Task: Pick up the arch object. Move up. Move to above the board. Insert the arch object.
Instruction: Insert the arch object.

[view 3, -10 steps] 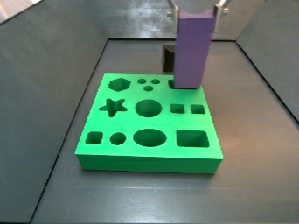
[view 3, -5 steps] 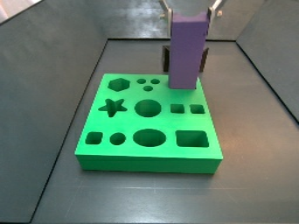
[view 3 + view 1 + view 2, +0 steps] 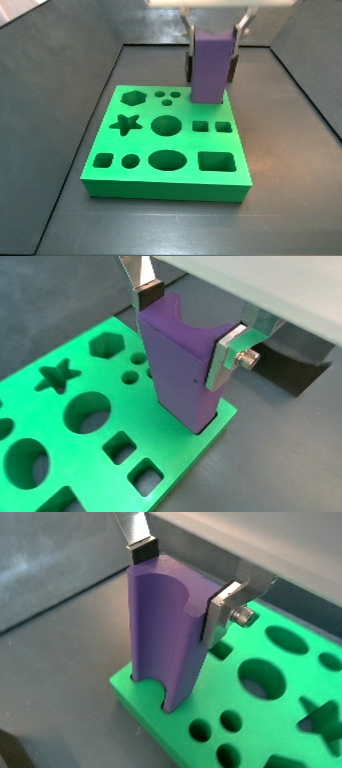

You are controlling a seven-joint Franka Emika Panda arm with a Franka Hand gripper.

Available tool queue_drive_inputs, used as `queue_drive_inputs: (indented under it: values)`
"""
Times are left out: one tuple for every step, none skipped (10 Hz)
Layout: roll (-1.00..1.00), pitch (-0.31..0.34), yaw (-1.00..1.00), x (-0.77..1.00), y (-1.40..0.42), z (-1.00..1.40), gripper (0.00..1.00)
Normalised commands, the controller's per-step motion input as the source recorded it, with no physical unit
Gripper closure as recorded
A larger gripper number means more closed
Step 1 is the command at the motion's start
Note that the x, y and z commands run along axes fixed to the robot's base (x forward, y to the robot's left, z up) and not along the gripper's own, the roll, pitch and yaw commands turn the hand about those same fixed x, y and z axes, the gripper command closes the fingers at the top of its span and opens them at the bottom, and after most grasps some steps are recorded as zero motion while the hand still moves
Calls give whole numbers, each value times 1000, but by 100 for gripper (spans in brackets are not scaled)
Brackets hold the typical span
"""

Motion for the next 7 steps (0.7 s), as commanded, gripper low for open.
queue_drive_inputs:
  values:
    - [-53,-10,0,43,63,-731,100]
    - [26,0,94,109,0,-754,100]
    - [11,6,131,109,0,-806,100]
    - [0,24,80,11,0,-789,100]
    - [-91,0,37,0,0,-320,100]
    - [4,20,0,11,0,0,100]
    - [0,0,0,0,0,0,100]
